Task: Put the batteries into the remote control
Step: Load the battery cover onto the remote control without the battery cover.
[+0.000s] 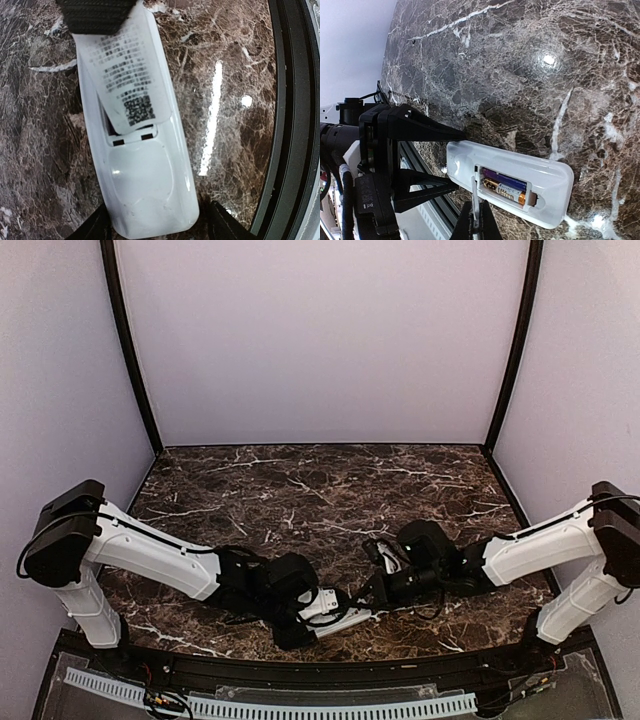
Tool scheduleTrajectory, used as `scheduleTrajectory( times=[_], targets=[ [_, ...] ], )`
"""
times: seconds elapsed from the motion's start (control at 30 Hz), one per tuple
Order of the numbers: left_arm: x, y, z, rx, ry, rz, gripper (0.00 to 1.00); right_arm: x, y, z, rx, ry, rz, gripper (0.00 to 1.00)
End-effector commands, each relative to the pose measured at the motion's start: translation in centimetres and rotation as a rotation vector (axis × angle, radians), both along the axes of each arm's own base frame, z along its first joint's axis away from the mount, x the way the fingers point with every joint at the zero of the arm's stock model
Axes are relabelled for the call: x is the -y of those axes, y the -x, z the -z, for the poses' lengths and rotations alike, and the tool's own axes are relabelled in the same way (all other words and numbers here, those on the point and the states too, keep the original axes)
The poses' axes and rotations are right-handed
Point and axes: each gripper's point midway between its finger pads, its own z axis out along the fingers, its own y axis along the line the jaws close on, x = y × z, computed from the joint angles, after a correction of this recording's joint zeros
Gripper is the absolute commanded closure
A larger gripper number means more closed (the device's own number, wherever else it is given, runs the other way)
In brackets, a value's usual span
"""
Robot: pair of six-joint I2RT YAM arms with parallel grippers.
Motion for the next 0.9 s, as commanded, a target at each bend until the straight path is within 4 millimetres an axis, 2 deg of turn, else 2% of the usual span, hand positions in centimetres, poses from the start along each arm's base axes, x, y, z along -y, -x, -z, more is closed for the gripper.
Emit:
scheduleTrajectory(
  times=[0.0,0.27,0.5,0.87],
  targets=[
    [-1.8,0.6,2.0,-0.028,-0.093,-0.02,0.36,-0.3,-0.3,-0.1,0.003,0.011,-0.003,1.0],
    [-1.9,0.5,2.3,-0.031,-0.099,-0.03,0.38,-1.0,-0.3,0.5,-0.031,-0.018,-0.004,1.0],
    [-1.9,0.6,2.4,-0.036,-0.101,-0.035,0.39,-1.1,-0.8,-0.7,-0.002,-0.034,0.013,1.0],
    [-2.0,0.6,2.5,-0.041,-0.101,-0.041,0.41,-1.1,-1.0,-0.8,-0.009,-0.042,0.045,1.0]
  ],
)
